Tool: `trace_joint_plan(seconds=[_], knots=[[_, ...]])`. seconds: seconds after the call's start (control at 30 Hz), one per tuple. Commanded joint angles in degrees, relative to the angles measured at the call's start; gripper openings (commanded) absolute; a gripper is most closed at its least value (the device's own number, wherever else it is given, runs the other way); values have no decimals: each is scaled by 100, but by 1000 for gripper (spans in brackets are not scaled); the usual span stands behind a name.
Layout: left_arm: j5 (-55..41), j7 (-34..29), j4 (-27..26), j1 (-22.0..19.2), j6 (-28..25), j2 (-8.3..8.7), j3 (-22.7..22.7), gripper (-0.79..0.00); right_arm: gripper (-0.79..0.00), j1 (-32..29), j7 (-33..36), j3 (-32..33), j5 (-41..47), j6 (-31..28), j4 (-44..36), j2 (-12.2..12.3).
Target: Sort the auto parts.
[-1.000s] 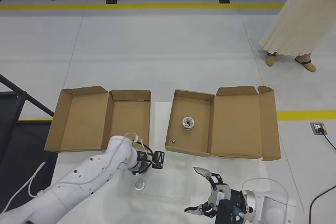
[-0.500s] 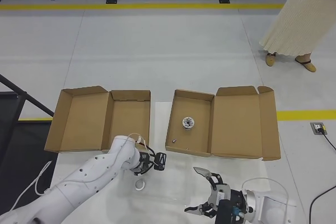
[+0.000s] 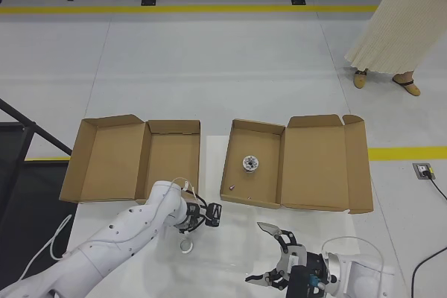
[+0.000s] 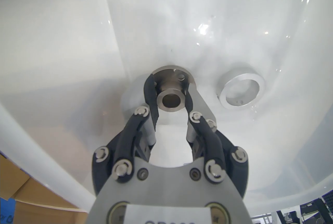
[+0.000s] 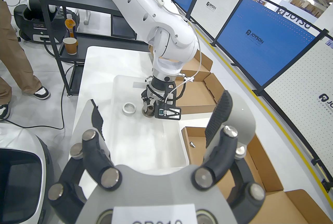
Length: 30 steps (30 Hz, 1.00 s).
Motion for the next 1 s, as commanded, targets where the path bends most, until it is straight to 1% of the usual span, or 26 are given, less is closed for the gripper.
trace_joint_plan(seconds=[0.0, 0.1, 0.2, 0.3, 0.4, 0.63, 0.73, 0.9, 0.97], knots=[[26, -4, -8, -3, 2, -1, -36, -785, 0, 0, 0, 0, 0, 0, 0, 0], [24, -62, -91, 5, -4, 28, -131, -785, 0, 0, 0, 0, 0, 0, 0, 0], [-13, -156, -283, 33, -5, 98, -284, -785, 0, 0, 0, 0, 0, 0, 0, 0], [-138, -182, -599, 101, -38, 225, -541, -785, 0, 0, 0, 0, 0, 0, 0, 0], [-277, -218, -1021, 248, -90, 403, -871, -785, 0, 0, 0, 0, 0, 0, 0, 0], [-595, -315, -2120, 884, -289, 882, -1750, -785, 0, 0, 0, 0, 0, 0, 0, 0], [-709, -203, -2533, 1187, -329, 1064, -2169, -785, 0, 0, 0, 0, 0, 0, 0, 0], [-749, 409, -3008, 1738, -315, 1349, -3043, -785, 0, 0, 0, 0, 0, 0, 0, 0], [-722, 805, -3155, 1976, -299, 1439, -3390, -785, 0, 0, 0, 0, 0, 0, 0, 0]])
